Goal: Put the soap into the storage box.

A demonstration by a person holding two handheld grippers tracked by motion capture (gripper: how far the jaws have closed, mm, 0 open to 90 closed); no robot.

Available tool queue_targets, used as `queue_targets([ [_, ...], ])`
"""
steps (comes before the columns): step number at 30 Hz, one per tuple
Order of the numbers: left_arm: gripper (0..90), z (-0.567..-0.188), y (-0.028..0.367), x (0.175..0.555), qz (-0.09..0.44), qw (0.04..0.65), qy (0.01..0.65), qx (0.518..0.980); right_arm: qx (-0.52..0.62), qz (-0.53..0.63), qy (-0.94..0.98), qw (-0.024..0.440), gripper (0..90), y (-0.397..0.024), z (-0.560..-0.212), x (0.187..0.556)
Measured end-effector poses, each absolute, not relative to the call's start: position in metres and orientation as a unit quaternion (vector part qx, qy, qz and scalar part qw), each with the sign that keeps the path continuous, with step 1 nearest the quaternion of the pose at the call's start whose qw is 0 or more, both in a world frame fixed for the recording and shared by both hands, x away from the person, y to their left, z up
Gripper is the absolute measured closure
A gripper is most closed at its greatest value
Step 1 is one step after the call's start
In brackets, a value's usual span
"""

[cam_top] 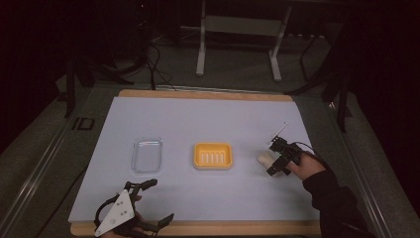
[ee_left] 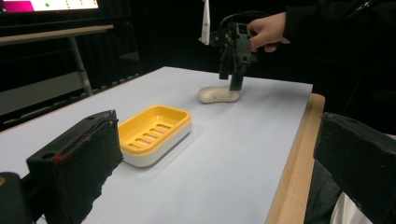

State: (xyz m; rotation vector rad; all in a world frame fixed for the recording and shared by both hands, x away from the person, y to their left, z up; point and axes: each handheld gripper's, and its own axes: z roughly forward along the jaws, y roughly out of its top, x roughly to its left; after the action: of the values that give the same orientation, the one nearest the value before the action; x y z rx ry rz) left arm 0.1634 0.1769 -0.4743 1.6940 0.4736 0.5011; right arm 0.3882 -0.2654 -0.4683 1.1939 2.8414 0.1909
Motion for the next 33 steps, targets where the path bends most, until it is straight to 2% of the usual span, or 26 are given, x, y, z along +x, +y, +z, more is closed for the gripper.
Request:
queue_targets([
  [11, 1.1, -0.475, 0.176, 0.164, 0.213, 0.608, 0.204, 0.737, 0.389, 0.072, 0.918, 0.035, 19.7, -0.261, -0.477, 0.398],
  [19, 1.1, -0.475, 0.176, 0.165, 0.214, 0.607, 0.204, 0.737, 0.383, 0.076, 0.919, 0.043, 29.3, -0.259, -0.484, 0.404],
  [20, 1.1, -0.475, 0.176, 0.165, 0.214, 0.607, 0.204, 0.737, 0.383, 0.077, 0.919, 0.045, 33.1, -0.259, -0.486, 0.406],
  [32, 1.1, -0.476, 0.175, 0.165, 0.213, 0.606, 0.203, 0.739, 0.385, 0.069, 0.92, 0.034, 40.6, -0.257, -0.495, 0.41],
  [33, 1.1, -0.476, 0.175, 0.165, 0.212, 0.606, 0.204, 0.739, 0.386, 0.064, 0.92, 0.032, 43.6, -0.256, -0.498, 0.409],
])
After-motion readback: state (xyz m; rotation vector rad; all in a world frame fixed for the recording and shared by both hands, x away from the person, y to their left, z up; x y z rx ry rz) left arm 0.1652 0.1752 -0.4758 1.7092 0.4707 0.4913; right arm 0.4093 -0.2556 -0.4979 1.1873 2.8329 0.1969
